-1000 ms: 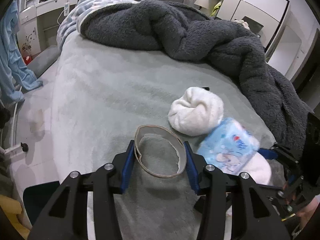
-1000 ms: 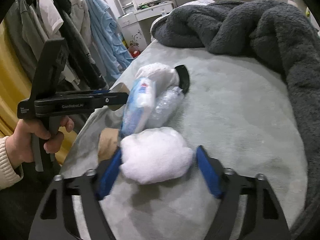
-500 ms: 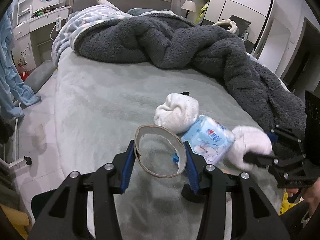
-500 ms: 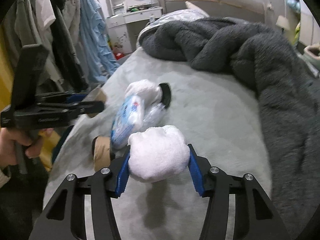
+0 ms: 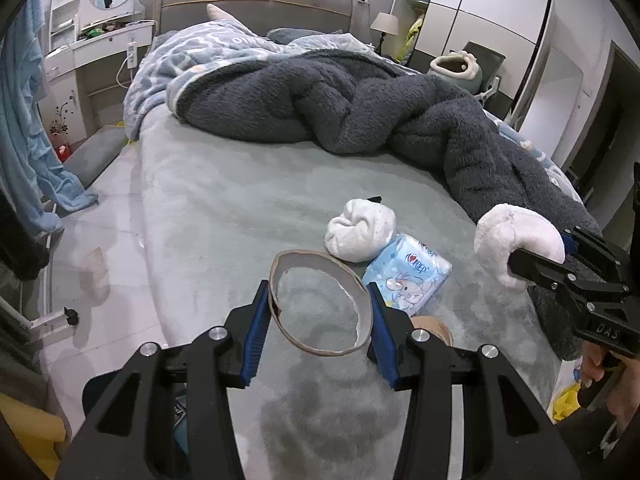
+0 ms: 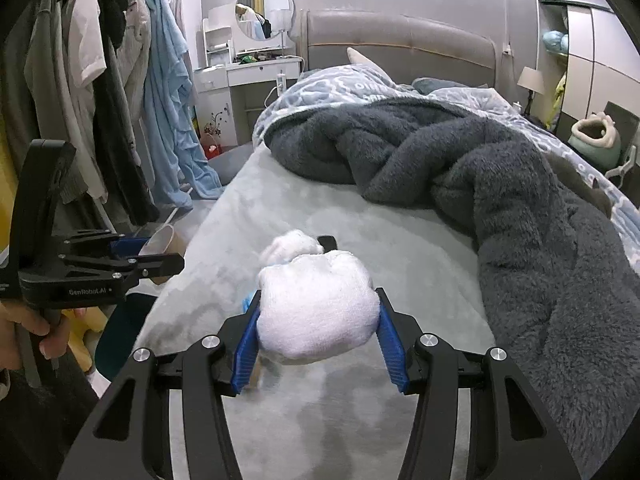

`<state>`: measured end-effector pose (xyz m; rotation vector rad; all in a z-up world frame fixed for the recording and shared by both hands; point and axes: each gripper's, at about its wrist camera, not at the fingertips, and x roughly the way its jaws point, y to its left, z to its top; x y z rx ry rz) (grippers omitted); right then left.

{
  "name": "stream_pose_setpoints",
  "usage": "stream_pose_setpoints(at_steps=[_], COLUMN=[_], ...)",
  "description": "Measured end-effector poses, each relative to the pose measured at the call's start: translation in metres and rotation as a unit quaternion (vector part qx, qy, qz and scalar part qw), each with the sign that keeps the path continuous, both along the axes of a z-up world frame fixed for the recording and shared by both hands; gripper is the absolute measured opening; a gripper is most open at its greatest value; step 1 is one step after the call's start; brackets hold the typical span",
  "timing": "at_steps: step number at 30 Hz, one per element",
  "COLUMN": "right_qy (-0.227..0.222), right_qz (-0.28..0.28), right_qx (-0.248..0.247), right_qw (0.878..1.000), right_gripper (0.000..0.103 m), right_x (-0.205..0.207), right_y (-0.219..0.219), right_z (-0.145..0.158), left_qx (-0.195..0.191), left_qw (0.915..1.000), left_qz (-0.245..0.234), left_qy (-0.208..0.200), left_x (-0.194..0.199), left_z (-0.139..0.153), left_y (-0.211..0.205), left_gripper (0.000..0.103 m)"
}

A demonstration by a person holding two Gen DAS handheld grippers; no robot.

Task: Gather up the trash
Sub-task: 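Grasp the white cloth ball with the right tool while the left tool holds the tape, then carry tape and cloth ball to the bin and release both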

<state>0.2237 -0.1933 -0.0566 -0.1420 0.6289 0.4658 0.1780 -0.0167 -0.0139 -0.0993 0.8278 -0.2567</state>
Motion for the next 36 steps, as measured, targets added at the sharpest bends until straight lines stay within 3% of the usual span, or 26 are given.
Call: stream_pose_setpoints(at_steps=[13, 36], right_qy=[-0.039, -0.019], right_qz=[0.031, 0.104], right_qx=[-0.009, 0.013], right_qw=[0.999, 0.994], right_gripper=[0.053, 0.053], right_x=[-0.012, -0.007], right_y=[0.054, 0.159], right_z=[0.027, 0.031], left_qx=[0.014, 0.035], left_qw=[0.9986, 0.9875], left_qz=[0.038, 0.112], left_qy=[0.032, 0.105], left_x=[-0.014, -0.026], left_z=[-0.017, -0.061], left_y=[0.044, 0.148], left_gripper=[0.049, 0.050])
